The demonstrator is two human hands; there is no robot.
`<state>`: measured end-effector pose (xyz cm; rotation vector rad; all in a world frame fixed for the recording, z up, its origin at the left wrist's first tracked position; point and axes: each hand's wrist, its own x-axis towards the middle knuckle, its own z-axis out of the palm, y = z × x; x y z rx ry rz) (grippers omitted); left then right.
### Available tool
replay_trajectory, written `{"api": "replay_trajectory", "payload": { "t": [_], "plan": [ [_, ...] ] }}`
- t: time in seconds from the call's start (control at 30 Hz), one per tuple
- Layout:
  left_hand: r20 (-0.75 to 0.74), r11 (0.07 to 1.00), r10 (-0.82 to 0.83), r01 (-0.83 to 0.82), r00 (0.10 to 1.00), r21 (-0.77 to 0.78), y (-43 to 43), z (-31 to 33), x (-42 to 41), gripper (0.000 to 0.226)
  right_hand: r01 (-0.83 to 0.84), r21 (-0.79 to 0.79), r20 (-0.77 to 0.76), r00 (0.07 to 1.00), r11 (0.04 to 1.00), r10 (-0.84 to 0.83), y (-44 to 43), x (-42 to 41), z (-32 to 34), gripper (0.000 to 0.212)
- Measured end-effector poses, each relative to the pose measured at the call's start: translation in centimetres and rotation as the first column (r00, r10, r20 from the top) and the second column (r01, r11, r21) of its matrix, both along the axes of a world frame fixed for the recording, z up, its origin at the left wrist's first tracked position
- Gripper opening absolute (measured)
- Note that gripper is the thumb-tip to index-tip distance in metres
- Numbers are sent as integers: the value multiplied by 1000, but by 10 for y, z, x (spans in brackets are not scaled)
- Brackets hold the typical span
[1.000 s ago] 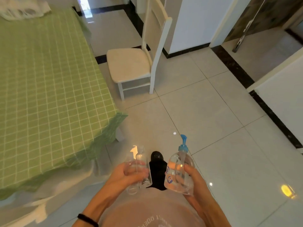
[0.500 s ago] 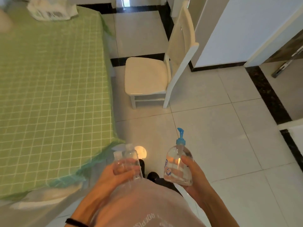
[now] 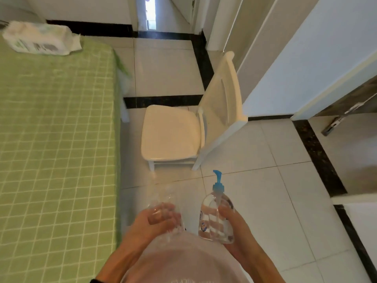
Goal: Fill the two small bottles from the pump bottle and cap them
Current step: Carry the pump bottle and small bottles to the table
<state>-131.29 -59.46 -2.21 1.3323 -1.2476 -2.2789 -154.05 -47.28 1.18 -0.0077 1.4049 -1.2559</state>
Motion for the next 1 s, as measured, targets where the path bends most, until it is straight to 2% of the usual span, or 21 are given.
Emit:
{"api": "replay_trajectory", "payload": {
  "t": [0.07, 0.13, 0.17, 0.23, 0.33, 0.37, 0.5, 0.57, 0.67, 0.8, 0.83, 0.93, 1.0],
  "plan": [
    [10, 998, -38, 39, 999, -50, -33, 6, -16, 54, -8, -15, 4, 1000, 1000, 8, -35, -12, 0, 60],
    [18, 995, -67, 68, 998, -75, -61, 13, -25, 50, -9, -42, 60, 998, 999, 12, -67, -20, 0, 39],
    [15, 995, -57, 58, 998, -76, -73, 16, -27, 49, -19, -60, 93, 995, 998, 25, -83, -25, -1, 36],
    [9, 997, 5, -4, 1000, -77, -95, 20, -29, 48, -76, -87, 134, 987, 993, 87, -118, -31, -3, 45],
    [32, 989, 124, -121, 992, -86, -122, 22, -26, 49, -190, -54, 128, 972, 980, 196, -171, -38, -7, 80],
    [45, 983, 165, -161, 985, -83, -130, 21, -24, 50, -245, -43, 115, 962, 969, 248, -189, -40, -9, 83],
    [63, 941, 336, -332, 940, -66, -154, 15, -15, 50, -395, 28, 96, 915, 918, 391, -264, -40, -20, 72],
    [61, 895, 444, -441, 894, -63, -165, 12, -11, 44, -491, -35, 154, 858, 871, 490, -303, -33, -20, 62],
    [69, 827, 563, -560, 824, -59, -178, 14, -9, 41, -605, -93, 268, 749, 790, 606, -354, -21, -20, 68],
    [66, 723, 690, -684, 721, -92, -191, 20, 0, 38, -741, -143, 292, 601, 656, 744, -411, 1, -15, 39],
    [67, 694, 719, -713, 691, -95, -192, 20, 4, 42, -769, -169, 297, 557, 617, 776, -422, 9, -14, 41],
    [52, 586, 810, -804, 584, -97, -189, 24, 18, 49, -852, -128, 265, 463, 507, 846, -447, 34, -14, 68],
    [46, 514, 858, -851, 512, -106, -185, 29, 28, 48, -890, -132, 252, 395, 436, 883, -459, 53, -12, 72]
  ]
}}
